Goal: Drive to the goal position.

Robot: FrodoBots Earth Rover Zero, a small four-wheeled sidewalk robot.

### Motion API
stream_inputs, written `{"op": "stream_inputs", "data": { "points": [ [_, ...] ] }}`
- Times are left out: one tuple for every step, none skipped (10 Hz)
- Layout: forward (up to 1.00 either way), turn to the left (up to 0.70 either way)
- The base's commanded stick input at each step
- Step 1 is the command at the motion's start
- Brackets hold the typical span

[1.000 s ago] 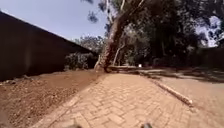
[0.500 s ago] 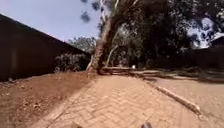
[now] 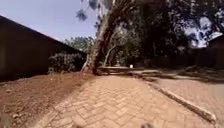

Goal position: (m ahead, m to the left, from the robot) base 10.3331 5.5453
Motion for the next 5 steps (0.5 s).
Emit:
{"op": "stream_inputs", "data": {
  "points": [
    [0.7,-0.35],
    [0.7,-0.18],
    [0.7,-0.01],
    [0.7,0.0],
    [0.7,0.0]
  ]
}}
